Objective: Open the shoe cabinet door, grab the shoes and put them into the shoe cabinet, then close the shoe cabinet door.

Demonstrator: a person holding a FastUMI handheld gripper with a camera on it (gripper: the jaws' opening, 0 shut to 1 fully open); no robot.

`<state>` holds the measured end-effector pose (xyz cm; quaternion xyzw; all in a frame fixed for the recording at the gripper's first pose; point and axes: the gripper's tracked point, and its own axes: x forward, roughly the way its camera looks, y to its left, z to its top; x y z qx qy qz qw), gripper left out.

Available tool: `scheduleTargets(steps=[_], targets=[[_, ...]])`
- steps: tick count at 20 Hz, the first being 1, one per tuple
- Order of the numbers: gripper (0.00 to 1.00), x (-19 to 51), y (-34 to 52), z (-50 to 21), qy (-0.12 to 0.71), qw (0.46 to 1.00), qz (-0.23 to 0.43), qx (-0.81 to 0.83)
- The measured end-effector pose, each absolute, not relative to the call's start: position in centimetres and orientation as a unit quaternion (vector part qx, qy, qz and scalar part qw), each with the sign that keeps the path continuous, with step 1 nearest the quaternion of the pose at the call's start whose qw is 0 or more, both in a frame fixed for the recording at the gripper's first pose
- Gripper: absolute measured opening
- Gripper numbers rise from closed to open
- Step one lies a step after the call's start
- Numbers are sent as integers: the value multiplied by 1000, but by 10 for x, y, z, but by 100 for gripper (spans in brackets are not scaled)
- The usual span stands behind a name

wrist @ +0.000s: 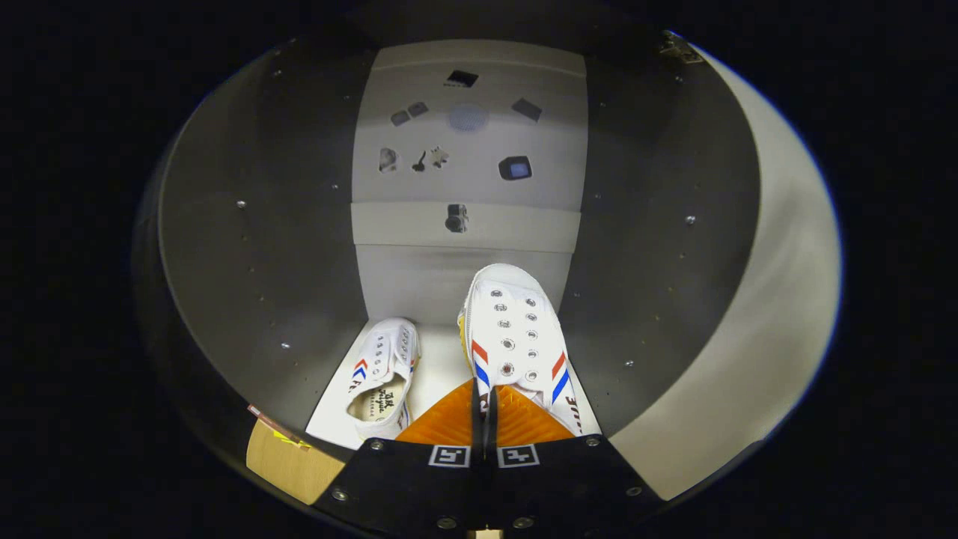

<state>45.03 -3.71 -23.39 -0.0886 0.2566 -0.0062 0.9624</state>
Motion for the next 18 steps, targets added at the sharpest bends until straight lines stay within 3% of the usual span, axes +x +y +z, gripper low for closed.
scheduleTargets(steps=[7,12,18], targets=[[0,508,-34,-311,321,944,-13,-74],[5,512,-33,-315,313,947,-19,-70],[44,478,-41,-257,254,964,-32,-66]])
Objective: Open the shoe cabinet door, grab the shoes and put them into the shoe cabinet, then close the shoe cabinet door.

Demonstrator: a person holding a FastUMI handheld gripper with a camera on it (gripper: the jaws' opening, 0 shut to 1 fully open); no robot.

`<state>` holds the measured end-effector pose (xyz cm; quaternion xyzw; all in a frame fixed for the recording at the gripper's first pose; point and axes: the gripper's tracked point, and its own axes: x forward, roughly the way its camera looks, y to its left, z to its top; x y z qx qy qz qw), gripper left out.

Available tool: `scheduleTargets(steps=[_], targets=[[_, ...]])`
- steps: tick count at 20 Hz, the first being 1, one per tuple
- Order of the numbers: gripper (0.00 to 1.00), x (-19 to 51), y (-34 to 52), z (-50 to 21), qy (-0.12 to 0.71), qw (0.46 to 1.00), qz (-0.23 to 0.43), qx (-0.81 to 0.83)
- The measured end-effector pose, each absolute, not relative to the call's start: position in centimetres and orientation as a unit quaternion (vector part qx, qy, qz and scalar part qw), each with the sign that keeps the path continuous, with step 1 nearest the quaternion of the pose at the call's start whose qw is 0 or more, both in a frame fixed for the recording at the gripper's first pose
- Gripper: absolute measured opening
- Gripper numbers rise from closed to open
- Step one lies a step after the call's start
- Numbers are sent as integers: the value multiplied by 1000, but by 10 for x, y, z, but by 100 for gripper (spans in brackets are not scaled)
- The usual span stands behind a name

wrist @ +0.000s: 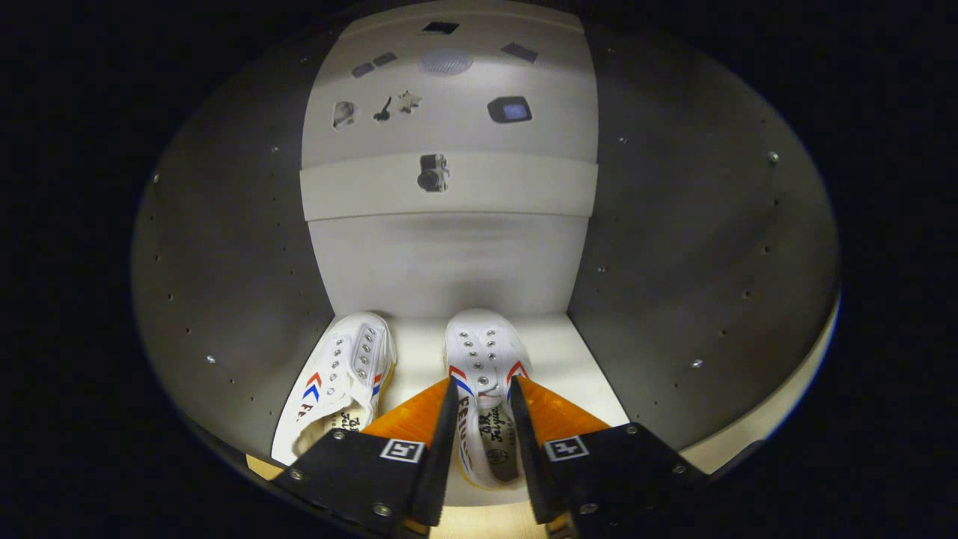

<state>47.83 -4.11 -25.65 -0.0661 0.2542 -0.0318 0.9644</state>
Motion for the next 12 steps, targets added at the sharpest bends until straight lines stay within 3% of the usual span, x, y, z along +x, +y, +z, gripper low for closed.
scheduleTargets(steps=[1,3,5,12], targets=[[63,466,-43,-244,245,967,-33,-62],[86,437,-45,-210,213,975,-37,-55],[93,400,-47,-178,183,981,-36,-53],[93,255,-47,-106,123,989,-43,-74]])
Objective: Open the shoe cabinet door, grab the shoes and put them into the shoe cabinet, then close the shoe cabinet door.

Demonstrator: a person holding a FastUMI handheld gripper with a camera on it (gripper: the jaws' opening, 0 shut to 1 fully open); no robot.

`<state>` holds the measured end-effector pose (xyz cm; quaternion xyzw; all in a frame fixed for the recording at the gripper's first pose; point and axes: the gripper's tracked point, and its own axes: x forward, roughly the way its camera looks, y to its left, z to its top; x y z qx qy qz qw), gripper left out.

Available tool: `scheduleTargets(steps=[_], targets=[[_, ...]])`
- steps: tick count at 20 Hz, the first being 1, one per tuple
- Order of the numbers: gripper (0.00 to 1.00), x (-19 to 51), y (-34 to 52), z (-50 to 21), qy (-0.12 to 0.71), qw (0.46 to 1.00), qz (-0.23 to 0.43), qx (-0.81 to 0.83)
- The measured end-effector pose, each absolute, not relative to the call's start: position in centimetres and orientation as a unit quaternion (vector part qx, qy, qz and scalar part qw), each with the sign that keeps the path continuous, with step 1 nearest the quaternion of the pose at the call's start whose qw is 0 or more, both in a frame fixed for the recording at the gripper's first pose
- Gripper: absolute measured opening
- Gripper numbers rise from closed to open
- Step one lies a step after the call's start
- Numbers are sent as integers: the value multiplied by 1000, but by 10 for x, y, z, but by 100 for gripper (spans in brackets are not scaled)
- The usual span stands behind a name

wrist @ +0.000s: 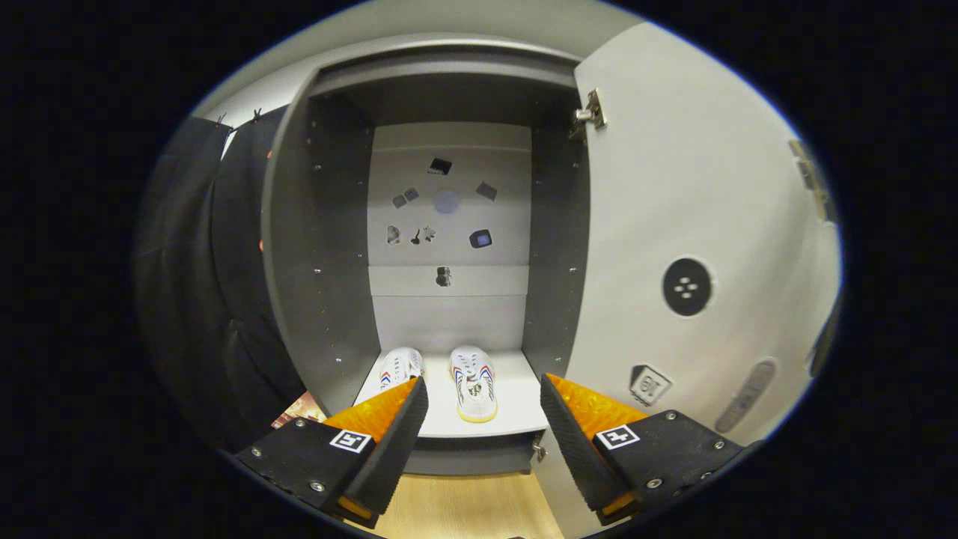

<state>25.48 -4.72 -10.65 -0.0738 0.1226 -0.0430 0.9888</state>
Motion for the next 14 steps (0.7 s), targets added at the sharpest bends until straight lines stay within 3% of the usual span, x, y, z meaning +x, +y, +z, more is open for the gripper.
scheduleTargets(steps=[8,14], targets=[[93,95,-81,-76,113,985,-105,-78],[94,29,-141,-52,100,979,-157,-87]])
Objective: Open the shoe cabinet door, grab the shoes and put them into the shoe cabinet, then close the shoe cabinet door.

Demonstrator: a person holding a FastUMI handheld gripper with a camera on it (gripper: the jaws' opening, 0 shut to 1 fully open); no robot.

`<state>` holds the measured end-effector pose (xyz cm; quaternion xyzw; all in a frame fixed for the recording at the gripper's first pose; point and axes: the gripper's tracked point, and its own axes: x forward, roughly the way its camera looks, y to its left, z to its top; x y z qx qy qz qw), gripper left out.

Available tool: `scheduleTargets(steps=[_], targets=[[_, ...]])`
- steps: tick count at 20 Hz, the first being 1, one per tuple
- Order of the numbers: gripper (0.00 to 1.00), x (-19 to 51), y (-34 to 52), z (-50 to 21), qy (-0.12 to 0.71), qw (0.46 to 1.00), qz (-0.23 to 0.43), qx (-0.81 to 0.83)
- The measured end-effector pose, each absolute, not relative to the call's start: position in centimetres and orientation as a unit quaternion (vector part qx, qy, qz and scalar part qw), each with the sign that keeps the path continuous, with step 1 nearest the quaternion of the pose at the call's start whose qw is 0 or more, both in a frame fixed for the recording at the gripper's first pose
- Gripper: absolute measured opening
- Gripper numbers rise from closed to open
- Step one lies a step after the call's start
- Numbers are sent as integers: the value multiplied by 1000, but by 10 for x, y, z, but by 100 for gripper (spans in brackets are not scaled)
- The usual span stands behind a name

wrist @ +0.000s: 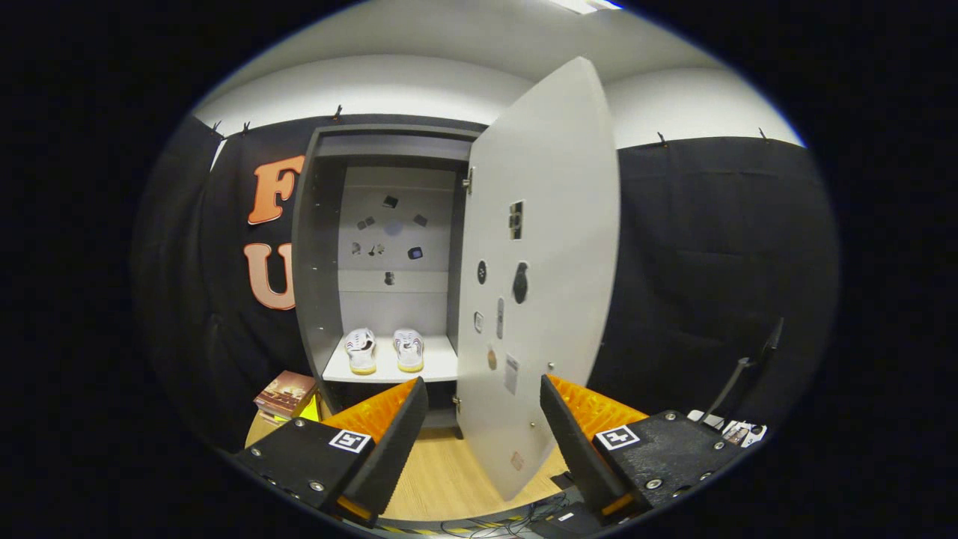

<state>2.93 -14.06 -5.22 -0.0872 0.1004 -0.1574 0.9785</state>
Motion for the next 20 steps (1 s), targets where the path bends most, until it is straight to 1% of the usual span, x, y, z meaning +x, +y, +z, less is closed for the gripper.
scheduleTargets(steps=[4,6,9,13,14,17,20], targets=[[94,8,-200,-59,106,974,-190,-67],[94,8,-229,-68,103,971,-207,-61],[94,22,-258,-86,109,970,-211,-55],[94,49,-269,-109,117,973,-197,-30],[92,52,-270,-111,113,974,-193,-26],[91,48,-265,-117,114,977,-181,-14],[91,45,-258,-124,123,973,-189,-41]])
